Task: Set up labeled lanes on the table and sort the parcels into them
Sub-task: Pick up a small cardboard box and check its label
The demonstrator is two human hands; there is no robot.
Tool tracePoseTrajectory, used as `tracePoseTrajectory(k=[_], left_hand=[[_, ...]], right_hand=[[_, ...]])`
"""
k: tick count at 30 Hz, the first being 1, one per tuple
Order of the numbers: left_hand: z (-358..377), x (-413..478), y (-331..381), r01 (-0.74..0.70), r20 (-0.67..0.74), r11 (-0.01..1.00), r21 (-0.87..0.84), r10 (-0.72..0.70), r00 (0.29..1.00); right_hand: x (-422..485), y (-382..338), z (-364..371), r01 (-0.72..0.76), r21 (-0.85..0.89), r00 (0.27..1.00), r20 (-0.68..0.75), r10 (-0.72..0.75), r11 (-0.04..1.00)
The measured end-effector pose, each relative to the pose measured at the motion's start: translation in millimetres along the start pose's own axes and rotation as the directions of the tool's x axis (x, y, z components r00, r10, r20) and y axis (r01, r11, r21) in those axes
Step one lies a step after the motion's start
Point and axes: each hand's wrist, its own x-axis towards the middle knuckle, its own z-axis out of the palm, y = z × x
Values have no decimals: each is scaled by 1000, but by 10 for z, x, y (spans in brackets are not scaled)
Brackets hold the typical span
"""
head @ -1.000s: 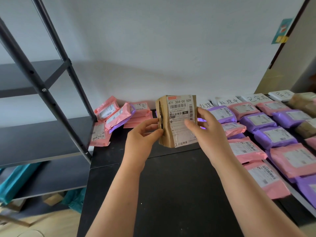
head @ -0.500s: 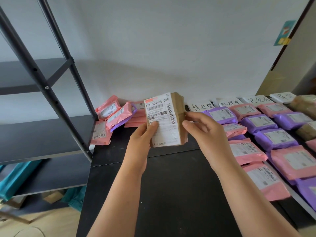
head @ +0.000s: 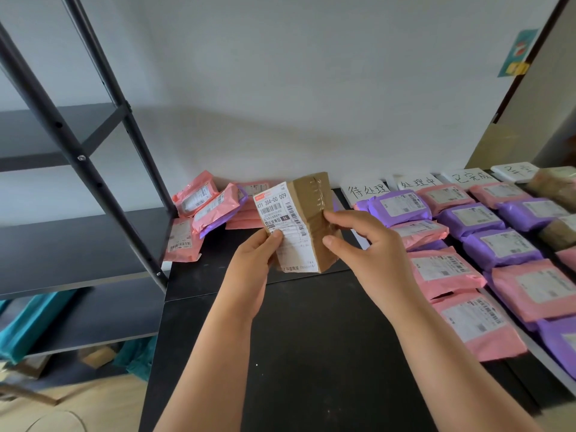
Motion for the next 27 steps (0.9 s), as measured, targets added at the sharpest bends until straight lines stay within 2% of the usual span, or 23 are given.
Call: tracePoseTrajectory(k=[9, 15, 20, 27], left_hand=[[37, -34, 91, -43, -70, 997, 65, 47, 996], [116, -66, 160, -82, -68, 995, 50, 85, 994], [336, -28, 65, -40, 73, 999, 4, 39, 997], [989, -95, -229, 49, 284, 995, 93, -73, 956]], right_hand=[[41, 6, -19, -59, 28, 998, -5, 59, 998], [49, 39, -20, -181, 228, 976, -76, 203, 957], [-105, 176, -188, -304, 264, 909, -208, 362, 915], [-589, 398, -766, -463, 232, 774, -364, 518, 856]])
